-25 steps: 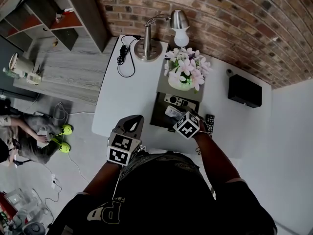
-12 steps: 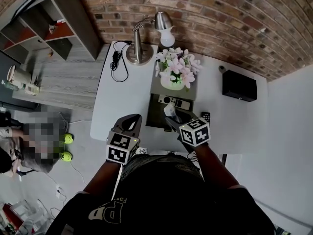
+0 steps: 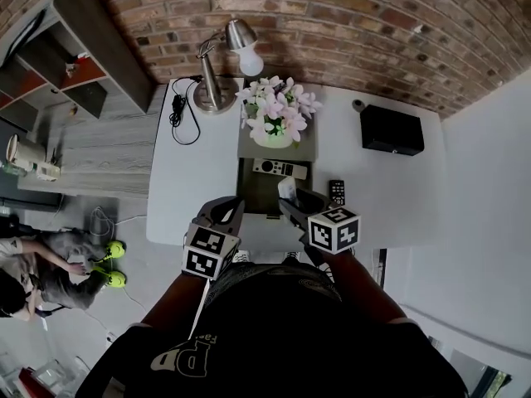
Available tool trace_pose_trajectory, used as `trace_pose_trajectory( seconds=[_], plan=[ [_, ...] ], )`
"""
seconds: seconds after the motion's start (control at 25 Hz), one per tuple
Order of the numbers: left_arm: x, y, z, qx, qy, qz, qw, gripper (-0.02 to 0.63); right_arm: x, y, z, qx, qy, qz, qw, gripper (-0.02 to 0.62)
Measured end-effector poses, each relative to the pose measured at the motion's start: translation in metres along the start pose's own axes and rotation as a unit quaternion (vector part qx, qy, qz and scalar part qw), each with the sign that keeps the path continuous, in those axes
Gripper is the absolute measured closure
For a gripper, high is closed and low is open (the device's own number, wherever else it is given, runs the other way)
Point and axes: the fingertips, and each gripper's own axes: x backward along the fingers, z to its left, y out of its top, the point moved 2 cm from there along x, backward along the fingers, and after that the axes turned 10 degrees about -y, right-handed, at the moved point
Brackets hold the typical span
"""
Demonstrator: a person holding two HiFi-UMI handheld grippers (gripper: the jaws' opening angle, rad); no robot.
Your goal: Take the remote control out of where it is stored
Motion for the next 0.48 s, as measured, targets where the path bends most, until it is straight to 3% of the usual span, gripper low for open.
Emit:
trace_pose_trajectory(
  seconds=[0.48],
  plan=[
    [-0.047,0.015,-0.044,-0.034,-0.053,0.017,0.9979,0.6,0.045,-0.014,-0.068,-0.066,-0.069,-0.025,0.995,0.382]
  ],
)
